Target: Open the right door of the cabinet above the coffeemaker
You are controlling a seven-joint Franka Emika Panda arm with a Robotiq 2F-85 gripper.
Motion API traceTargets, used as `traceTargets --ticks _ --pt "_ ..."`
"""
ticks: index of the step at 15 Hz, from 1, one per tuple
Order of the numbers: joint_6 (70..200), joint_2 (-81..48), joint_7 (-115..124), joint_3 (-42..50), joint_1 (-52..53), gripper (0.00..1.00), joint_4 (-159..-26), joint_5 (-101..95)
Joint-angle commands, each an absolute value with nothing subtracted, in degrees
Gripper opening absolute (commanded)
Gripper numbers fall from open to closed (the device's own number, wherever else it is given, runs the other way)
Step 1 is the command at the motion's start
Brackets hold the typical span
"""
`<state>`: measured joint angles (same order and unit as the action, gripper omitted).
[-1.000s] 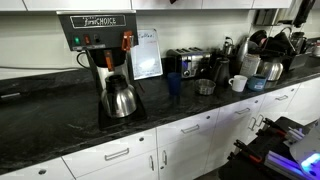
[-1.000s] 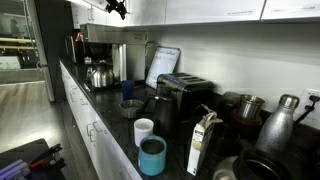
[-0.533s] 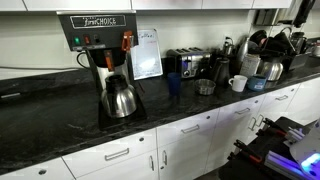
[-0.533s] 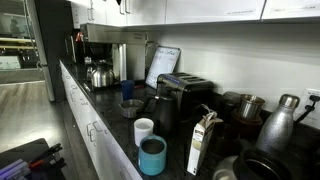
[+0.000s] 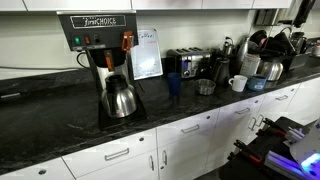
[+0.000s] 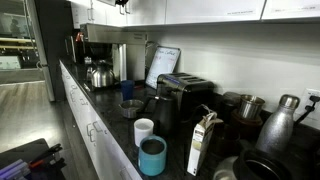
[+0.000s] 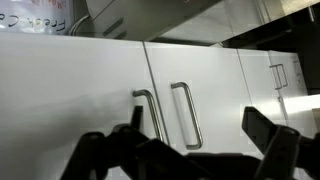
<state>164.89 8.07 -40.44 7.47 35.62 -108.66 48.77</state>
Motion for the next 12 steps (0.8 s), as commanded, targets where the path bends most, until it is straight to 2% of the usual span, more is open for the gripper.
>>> traceTargets --ticks 1,12 --pt "164.92 8.08 -40.44 7.45 35.81 1.00 -108.44 48.77" --pt "161.65 5.62 -49.96 8.80 37.96 1.00 -104.06 56.12"
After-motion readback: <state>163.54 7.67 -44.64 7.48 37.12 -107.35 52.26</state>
